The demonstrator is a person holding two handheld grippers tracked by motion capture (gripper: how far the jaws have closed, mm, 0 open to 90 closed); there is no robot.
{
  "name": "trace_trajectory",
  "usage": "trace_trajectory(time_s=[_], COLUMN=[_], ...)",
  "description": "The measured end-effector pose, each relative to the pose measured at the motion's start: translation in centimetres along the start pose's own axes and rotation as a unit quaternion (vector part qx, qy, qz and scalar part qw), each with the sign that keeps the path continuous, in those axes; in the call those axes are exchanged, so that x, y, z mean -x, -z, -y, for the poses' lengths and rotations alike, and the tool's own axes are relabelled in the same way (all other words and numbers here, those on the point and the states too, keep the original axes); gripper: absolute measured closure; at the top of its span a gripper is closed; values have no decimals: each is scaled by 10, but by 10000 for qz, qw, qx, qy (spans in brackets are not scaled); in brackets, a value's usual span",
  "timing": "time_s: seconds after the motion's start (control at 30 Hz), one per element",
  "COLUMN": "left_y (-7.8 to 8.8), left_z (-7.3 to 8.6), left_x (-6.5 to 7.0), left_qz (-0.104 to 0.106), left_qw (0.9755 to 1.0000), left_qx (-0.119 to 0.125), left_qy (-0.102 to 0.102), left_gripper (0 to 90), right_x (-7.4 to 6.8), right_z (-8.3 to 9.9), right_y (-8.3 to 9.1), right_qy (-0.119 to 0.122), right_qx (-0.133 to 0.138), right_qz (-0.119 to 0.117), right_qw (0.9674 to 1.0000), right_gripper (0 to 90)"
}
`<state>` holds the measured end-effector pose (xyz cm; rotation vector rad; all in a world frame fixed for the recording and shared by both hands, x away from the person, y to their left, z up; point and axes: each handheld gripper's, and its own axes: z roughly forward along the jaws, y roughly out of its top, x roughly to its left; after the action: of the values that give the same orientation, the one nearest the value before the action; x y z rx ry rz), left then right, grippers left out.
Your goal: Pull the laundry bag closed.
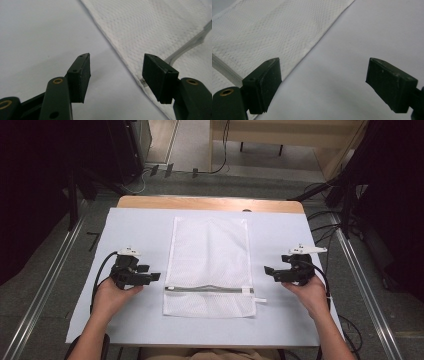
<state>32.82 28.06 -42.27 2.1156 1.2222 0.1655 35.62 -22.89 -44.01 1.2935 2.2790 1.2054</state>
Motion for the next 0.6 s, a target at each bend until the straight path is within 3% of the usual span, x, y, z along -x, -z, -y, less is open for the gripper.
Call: trace_trajectory(time_s=[0.17,0.4,0.6], left_y=[2,7,8], left_z=[2,4,4], left_x=[0,-5,-7], left_qz=[-38,-23,-7], left_qw=[10000,9999,9998], left_qx=[-63,13,-22], left_qy=[-66,98,186], left_gripper=[406,417,416], right_x=[-2,-2,-2], right_z=[1,1,2], right_y=[1,2,1], right_qy=[102,-9,-38], right_qx=[-52,-113,-168], right_qz=[110,58,18], right_qw=[9999,9999,9999], right_gripper=[181,291,327])
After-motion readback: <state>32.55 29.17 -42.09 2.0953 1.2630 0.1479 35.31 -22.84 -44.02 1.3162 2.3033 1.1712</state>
